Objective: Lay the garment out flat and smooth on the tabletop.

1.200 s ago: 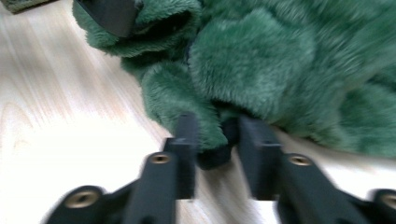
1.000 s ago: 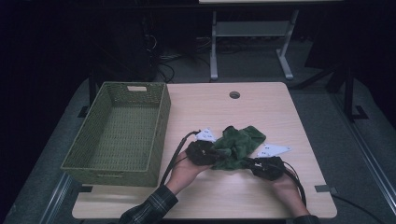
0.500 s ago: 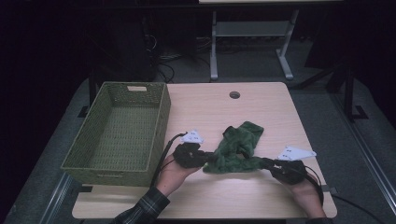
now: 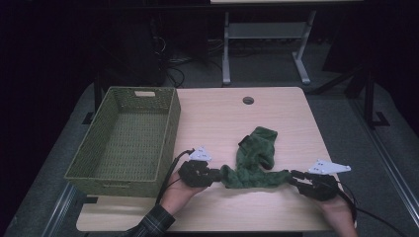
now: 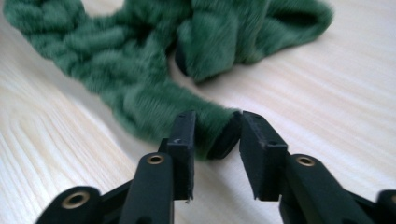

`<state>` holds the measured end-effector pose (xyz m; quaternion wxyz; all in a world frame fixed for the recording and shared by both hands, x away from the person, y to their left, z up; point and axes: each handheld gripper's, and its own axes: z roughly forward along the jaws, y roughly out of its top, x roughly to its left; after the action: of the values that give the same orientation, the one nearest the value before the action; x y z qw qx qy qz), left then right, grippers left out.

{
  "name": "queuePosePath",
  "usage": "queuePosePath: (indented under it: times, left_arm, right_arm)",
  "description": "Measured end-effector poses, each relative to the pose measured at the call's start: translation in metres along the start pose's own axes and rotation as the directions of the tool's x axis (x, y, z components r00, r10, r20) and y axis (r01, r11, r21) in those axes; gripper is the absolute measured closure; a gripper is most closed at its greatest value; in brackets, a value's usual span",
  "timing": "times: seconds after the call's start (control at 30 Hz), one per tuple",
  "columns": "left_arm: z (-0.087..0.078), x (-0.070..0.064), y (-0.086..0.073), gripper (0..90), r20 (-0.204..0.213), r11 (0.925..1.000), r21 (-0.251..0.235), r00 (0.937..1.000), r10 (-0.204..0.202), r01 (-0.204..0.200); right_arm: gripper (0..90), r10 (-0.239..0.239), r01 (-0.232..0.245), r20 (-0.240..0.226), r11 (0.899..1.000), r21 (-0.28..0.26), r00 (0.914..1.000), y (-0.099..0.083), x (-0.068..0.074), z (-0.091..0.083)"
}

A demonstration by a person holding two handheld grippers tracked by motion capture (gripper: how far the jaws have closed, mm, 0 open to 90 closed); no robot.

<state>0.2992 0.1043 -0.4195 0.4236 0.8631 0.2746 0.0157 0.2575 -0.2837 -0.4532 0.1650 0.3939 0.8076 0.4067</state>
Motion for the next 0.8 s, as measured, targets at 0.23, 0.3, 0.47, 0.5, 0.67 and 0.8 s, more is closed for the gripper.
queuePosePath:
  times: [0.23,0.3,0.47,0.5,0.67,0.8]
  left_arm:
    - [-0.014,-0.01,0.015,80.8,0.018,0.9983,-0.044,0.9991,0.038,-0.037]
    - [-0.008,-0.015,0.017,85.5,0.053,0.9988,-0.035,0.9979,0.036,-0.034]
    - [0.019,-0.023,0.014,89.3,0.084,0.998,0.019,0.9948,0.058,-0.06]
    - [0.025,-0.022,0.013,89.3,0.084,0.9976,0.033,0.9948,0.058,-0.061]
    - [0.049,-0.017,0.002,89.5,0.072,0.9917,0.117,0.9963,0.047,-0.055]
    - [0.052,-0.013,-0.002,89.7,0.052,0.9874,0.147,0.9973,0.051,-0.058]
  right_arm:
    - [74.6,0.004,-0.005,-0.007,0.998,-0.056,1.0,0.011,0.0,-0.016]
    - [79.7,-0.011,0.01,-0.022,0.999,-0.044,0.9997,0.012,0.002,-0.012]
    - [89.2,-0.034,0.034,-0.073,0.999,-0.002,0.9968,0.016,0.01,0.003]
    - [89.3,-0.04,0.041,-0.08,0.999,0.006,0.996,0.016,0.012,0.006]
    - [89.6,-0.058,0.066,-0.095,0.995,0.076,0.9937,0.012,0.016,0.021]
    - [89.5,-0.07,0.084,-0.097,0.987,0.14,0.9928,0.006,0.017,0.029]
